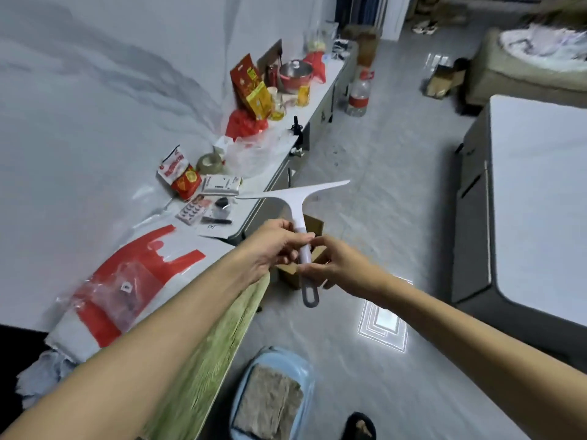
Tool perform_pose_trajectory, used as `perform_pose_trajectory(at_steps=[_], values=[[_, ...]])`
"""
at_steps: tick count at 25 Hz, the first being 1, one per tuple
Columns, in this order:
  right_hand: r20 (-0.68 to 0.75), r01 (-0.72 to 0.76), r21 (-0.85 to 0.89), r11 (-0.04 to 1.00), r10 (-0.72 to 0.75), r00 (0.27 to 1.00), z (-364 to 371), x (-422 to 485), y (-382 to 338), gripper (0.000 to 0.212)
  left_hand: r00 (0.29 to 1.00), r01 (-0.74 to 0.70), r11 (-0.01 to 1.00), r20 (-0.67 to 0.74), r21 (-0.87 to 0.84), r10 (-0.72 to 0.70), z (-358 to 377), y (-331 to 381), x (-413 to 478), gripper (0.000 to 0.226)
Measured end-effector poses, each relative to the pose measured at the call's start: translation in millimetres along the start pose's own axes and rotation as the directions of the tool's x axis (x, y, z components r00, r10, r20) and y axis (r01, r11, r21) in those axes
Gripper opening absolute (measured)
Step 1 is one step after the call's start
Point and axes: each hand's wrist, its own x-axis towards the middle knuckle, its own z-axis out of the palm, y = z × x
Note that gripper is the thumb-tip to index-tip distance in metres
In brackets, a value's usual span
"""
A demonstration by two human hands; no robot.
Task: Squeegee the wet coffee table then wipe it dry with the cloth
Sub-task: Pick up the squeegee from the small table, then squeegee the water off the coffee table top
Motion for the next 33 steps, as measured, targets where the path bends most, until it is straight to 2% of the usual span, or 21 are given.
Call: perform_pose_trajectory(at_steps=[3,6,9,14,16,18,19,22,24,28,33], values=[[-0.066,0.008,0.018,1.000,-0.007,0.998,-69,-26,-24,0.031,0.998,-0.068,0.995,0.003,0.077,0.068,55,73,-7,0.017],[-0.155,0.003,-0.073,0.997,-0.014,0.988,-146,-39,-30,0.028,0.991,-0.134,0.965,0.036,0.226,0.130,117,134,7,0.016],[-0.317,-0.050,-0.258,0.965,-0.036,0.948,-216,-41,-21,0.014,0.986,-0.168,0.933,0.069,0.318,0.154,168,181,30,0.016],[-0.428,-0.187,-0.291,0.938,0.047,0.903,-338,-17,5,0.003,0.968,-0.241,0.815,0.185,0.527,0.167,234,252,91,0.026],[-0.452,-0.232,-0.305,0.924,0.074,0.889,-381,5,19,0.008,0.956,-0.291,0.739,0.219,0.608,0.195,253,275,130,0.024],[-0.430,-0.282,-0.355,0.891,0.112,0.896,-419,31,32,0.025,0.942,-0.334,0.647,0.255,0.685,0.216,266,295,174,0.023],[-0.414,-0.312,-0.378,0.872,0.142,0.899,-440,48,39,0.029,0.931,-0.364,0.573,0.291,0.734,0.220,273,307,200,0.024],[-0.429,-0.440,-0.410,0.799,0.257,0.866,-511,98,63,0.024,0.893,-0.446,0.258,0.404,0.857,0.200,296,351,289,0.024],[-0.449,-0.528,-0.402,0.748,0.342,0.826,-563,123,69,0.017,0.863,-0.498,0.128,0.474,0.858,0.175,314,394,342,0.026],[-0.496,-0.623,-0.302,0.722,0.439,0.749,-667,151,82,0.016,0.791,-0.605,0.010,0.599,0.796,0.125,370,478,433,0.032],[-0.505,-0.709,-0.180,0.682,0.555,0.661,-784,197,129,0.020,0.695,-0.709,-0.119,0.717,0.696,0.056,464,547,538,0.034]])
